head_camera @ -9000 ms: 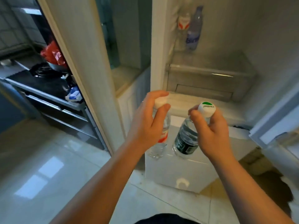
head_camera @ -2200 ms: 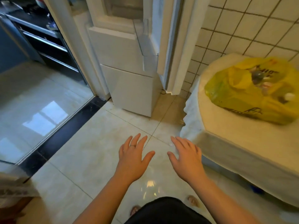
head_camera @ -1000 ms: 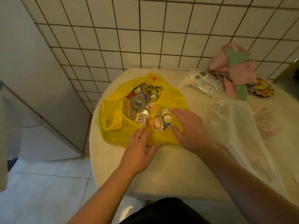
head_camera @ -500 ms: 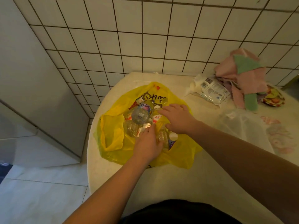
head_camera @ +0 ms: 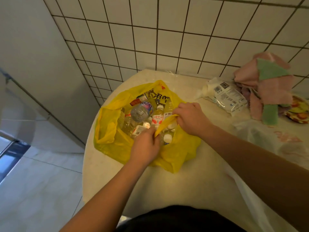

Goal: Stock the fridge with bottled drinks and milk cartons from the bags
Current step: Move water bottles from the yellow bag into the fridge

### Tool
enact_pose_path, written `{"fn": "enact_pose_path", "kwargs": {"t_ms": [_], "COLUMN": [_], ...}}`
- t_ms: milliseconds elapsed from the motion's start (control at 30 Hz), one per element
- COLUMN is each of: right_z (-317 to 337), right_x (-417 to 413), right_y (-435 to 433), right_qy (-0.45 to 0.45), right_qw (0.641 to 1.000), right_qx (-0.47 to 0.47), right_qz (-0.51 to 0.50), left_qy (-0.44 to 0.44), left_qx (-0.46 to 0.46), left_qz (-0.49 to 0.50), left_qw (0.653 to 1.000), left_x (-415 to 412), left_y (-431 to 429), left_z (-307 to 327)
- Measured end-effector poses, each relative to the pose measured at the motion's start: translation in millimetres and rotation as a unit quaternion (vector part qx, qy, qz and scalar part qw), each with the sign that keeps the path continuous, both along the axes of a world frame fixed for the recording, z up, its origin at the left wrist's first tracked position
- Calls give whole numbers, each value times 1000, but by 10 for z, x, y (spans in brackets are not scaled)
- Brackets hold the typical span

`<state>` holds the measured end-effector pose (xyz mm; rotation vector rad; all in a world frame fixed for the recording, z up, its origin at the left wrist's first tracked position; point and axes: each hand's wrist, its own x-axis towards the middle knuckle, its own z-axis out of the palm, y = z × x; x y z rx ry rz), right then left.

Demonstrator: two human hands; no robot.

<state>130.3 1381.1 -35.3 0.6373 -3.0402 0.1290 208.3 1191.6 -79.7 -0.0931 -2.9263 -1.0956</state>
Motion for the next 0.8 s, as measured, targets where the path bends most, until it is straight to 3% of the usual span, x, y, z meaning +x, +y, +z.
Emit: {"fn": "enact_pose_path", "kwargs": {"t_ms": [133,300,467,633,800], "right_z": [11,-99,-309,-480,-523], "right_x": [88,167,239,294,301], "right_y": [385,826,1184,1338,1366], "right_qy": [-5,-12,-32,-20,-33], "right_qw": [998,998,998,999,999], "right_qx": [-57,-63,-44,-24,37], "right_qz": [12,18,28,28,7], "left_qy": [-17,-64,-58,19,-56], "left_qx": [11,-15,-43,-73,-125], "left_qz": [-1,-31,7,-24,-106], "left_qw": [1000,997,997,997,985], "left_x": [215,448,610,782,843], "left_y": [261,671,1012,1297,1582], "left_z": [109,90,51,-3,-194]}}
